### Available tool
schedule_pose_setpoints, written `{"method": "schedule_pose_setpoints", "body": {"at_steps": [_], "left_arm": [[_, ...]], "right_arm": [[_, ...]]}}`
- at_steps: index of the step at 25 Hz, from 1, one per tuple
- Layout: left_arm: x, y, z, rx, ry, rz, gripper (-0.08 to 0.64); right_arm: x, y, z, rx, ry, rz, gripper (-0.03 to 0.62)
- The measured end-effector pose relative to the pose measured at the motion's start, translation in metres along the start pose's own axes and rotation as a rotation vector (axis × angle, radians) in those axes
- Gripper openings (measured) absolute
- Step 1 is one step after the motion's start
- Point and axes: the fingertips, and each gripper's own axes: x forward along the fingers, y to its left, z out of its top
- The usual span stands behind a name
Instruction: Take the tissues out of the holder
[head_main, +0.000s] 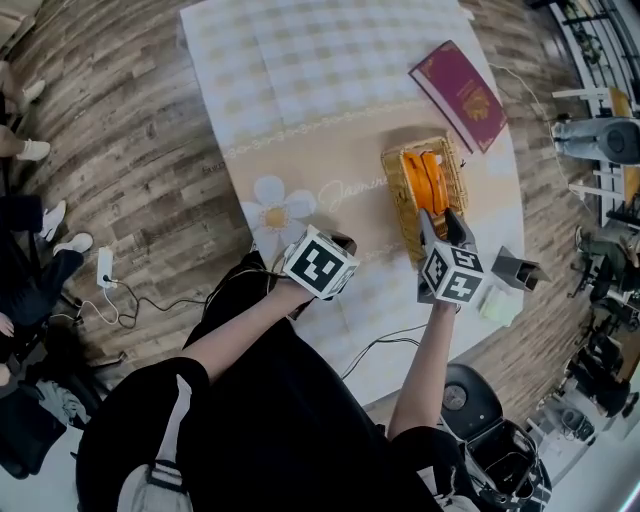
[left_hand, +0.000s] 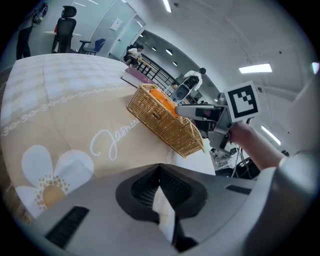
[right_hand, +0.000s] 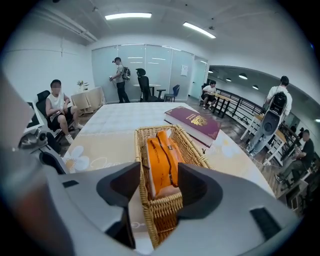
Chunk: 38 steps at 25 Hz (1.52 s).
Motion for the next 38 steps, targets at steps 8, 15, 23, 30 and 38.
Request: {"method": "schedule_pose_setpoints", "body": {"at_steps": [8,15,23,30,38], "left_arm": [[0.003,0.005,-0.006,-0.006,0.001,-0.003,0.000],[-0.003,0.020,-0.001,-0.018,-0.014,0.021,0.000],[-0.003,0.024,-0.001,-0.030,-0.017,0.017,0.000],[-0.003,0.024,-0.004,-0.037,-0.007,0.018,0.000],[-0.003,0.017,-0.006,-0.026,-0.012,0.020,0.000]], "right_arm": [[0.019,-0.013,0.010,-0.009,0.025,-0.011,0.253],[0.037,-0.027,0.016,-0.031,0.054,-0.038,0.253],[0.046,-0.035,0.013,-0.018,0.096,-0.051,0.074],[0.045,-0.030,0.010,-0.026,0.114,-0.012,0.026],[0.028,-0.027,0.017,-0.011,0.059,-0.004,0.015]]}}
